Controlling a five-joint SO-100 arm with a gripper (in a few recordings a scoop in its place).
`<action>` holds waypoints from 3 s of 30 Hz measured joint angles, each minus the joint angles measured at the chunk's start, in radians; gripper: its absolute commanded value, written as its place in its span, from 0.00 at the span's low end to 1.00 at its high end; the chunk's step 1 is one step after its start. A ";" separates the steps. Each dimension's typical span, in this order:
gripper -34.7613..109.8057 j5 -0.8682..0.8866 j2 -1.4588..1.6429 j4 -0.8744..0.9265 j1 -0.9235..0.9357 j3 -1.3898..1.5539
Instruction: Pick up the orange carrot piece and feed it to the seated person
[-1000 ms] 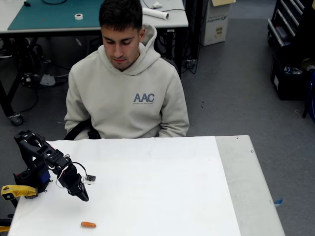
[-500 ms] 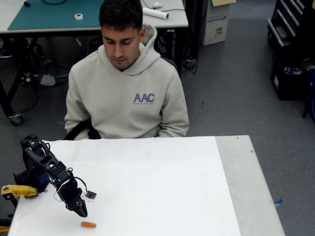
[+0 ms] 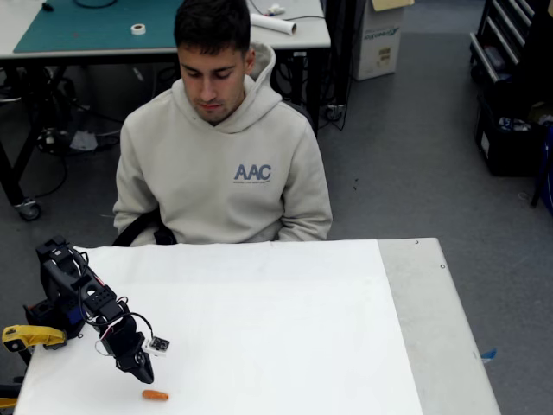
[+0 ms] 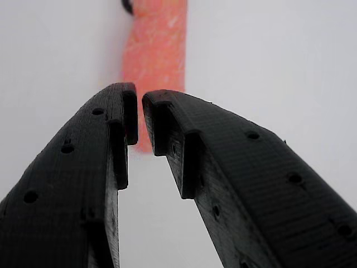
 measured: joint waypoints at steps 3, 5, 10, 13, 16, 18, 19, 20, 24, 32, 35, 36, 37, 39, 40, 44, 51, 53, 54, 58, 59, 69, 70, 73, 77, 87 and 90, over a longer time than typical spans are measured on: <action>0.23 0.000 0.000 0.000 0.000 -0.005; 0.26 0.000 0.000 0.000 0.000 -0.005; 0.33 0.000 0.000 0.000 0.000 -0.005; 0.35 0.000 0.000 0.000 0.000 -0.005; 0.35 0.000 -0.012 0.000 0.000 -0.005; 0.35 0.000 -0.017 0.000 0.000 -0.005; 0.35 0.000 -0.017 0.000 0.000 -0.005; 0.35 0.000 -0.017 0.000 0.000 -0.005; 0.35 0.000 -0.018 0.000 0.000 -0.005; 0.35 0.000 -0.055 0.000 0.000 -0.009; 0.35 0.000 -0.109 0.000 0.015 -0.011; 0.35 0.000 -0.120 0.000 0.023 -0.011; 0.35 0.000 -0.124 0.000 0.032 -0.011; 0.35 0.000 -0.126 -0.003 0.049 -0.011; 0.35 0.000 -0.126 -0.014 0.052 -0.011; 0.35 0.000 -0.143 -0.071 0.055 -0.011; 0.35 -0.002 -0.144 -0.164 0.055 -0.011; 0.35 -0.002 -0.144 -0.170 0.055 -0.011; 0.35 -0.002 -0.144 -0.170 0.055 -0.011; 0.35 -0.002 -0.144 -0.170 0.055 -0.011; 0.35 -0.002 -0.144 -0.170 0.055 -0.011; 0.35 0.005 -0.204 -0.178 0.101 -0.028; 0.34 0.005 -0.204 -0.178 0.103 -0.028; 0.27 0.005 -0.213 -0.178 0.106 -0.029; 0.22 0.003 -0.213 -0.178 0.106 -0.029; 0.22 0.002 -0.215 -0.178 0.106 -0.032; 0.22 0.002 -0.215 -0.178 0.106 -0.051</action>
